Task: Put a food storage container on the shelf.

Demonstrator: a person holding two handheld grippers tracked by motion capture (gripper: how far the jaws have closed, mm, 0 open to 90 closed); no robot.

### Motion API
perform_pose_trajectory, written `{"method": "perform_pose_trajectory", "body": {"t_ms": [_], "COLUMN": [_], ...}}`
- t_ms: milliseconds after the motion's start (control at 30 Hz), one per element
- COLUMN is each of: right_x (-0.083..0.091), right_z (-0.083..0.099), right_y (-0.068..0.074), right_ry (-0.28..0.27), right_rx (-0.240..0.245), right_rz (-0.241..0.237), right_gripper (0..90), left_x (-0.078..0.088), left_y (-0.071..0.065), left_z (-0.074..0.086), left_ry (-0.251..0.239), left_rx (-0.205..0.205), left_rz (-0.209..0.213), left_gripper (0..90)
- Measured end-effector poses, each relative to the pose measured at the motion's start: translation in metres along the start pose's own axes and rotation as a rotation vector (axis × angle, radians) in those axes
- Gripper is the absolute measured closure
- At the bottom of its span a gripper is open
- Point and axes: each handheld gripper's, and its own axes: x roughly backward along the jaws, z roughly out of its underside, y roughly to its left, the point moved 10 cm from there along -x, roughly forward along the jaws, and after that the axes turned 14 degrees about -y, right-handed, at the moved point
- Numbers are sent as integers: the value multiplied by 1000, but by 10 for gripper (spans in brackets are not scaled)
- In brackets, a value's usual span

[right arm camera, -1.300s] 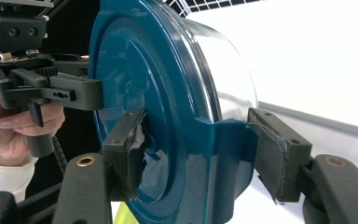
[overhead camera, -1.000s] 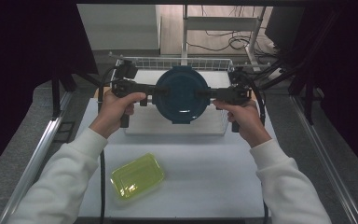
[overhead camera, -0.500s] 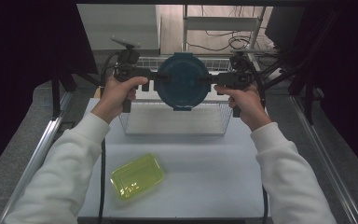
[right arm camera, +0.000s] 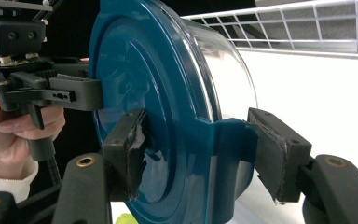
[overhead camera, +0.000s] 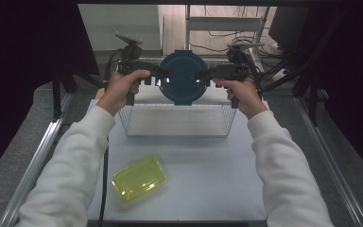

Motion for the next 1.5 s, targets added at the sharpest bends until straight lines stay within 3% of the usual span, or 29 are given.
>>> {"method": "perform_pose_trajectory", "body": {"t_ms": [233, 533, 667, 1000, 1067, 1300, 1367, 1433, 1500], "right_x": [-12, -25, -28, -37, -38, -38, -40, -40, -37], "right_z": [-2, -7, -7, -6, -6, -6, -6, -6, -9], "right_y": [-13, -27, -33, -44, -45, -45, -43, -41, -38], "right_ry": [5, -14, -18, -46, -53, -61, -65, -79, -105], "right_rx": [-44, -175, -241, -311, -312, -303, -266, -215, -186], "right_rz": [13, 57, 74, 108, 115, 134, 142, 167, 185], "right_gripper": [386, 377, 374, 365, 365, 351, 309, 236, 200], "left_x": [-10, -22, -28, -37, -38, -38, -39, -37, -34], "left_y": [12, 28, 32, 44, 47, 47, 47, 47, 43], "left_z": [-1, -5, -7, -4, -3, -4, -5, -8, -11], "left_ry": [-12, -26, -34, -34, -34, -45, -65, -96, -113], "left_rx": [19, 117, 141, 205, 222, 211, 181, 118, 92], "left_rz": [-5, -22, -27, -13, -7, -7, -26, -82, -85], "left_gripper": [392, 370, 365, 341, 337, 334, 325, 294, 228]}}
